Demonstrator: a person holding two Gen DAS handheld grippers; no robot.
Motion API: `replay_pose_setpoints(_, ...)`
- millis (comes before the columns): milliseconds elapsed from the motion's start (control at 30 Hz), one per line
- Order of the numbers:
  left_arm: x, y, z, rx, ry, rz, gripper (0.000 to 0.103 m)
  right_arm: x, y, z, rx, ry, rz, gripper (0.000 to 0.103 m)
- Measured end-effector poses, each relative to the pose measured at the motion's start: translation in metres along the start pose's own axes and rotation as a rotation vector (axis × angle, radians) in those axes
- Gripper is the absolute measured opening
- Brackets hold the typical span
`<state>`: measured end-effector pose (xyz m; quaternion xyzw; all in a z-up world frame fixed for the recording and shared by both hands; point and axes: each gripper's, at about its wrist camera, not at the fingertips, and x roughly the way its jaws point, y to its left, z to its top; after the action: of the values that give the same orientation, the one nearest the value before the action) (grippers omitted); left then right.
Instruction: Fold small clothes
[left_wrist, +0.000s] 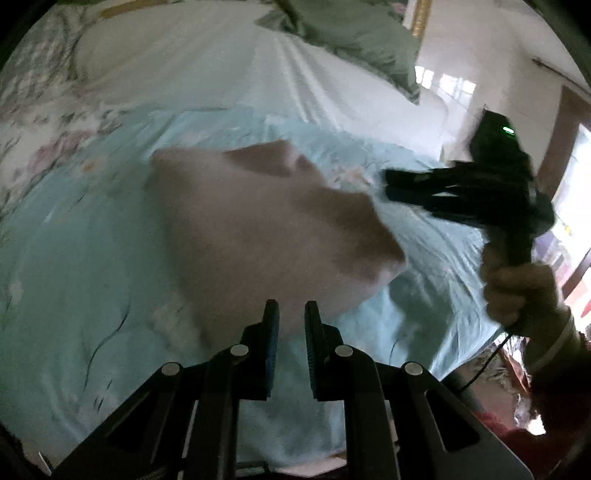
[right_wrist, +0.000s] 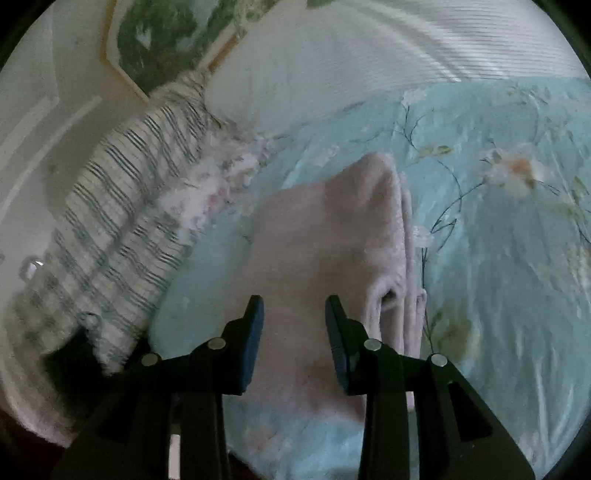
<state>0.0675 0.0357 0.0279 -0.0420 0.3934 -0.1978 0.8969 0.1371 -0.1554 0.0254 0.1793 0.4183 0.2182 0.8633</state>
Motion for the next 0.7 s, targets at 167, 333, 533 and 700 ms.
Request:
replay_pose_setpoints(167,0.052,0.012,-0.009,-0.033,0.129,0.022,0.014,0.052,-0.058,-0.007,0.160,0.066,-0.156,0.013)
replay_pose_setpoints(333,0.058,0.022,-0.017,-0.092,0.117,-0.009,0.013,0.048,-0.073,-0.014,0.197,0.040,-0.094,0.012)
replay_pose_setpoints(533,0.059,0.018,-0.017,-0.074,0.115,0.017,0.013,0.031,-0.064,-0.038,0.208,0.050,-0.107,0.012)
replay_pose_setpoints(700,0.061,0.015,-0.018,-0.087,0.112,0.019,0.013,0.029,-0.055,-0.047,0.155,0.063,-0.145,0.012)
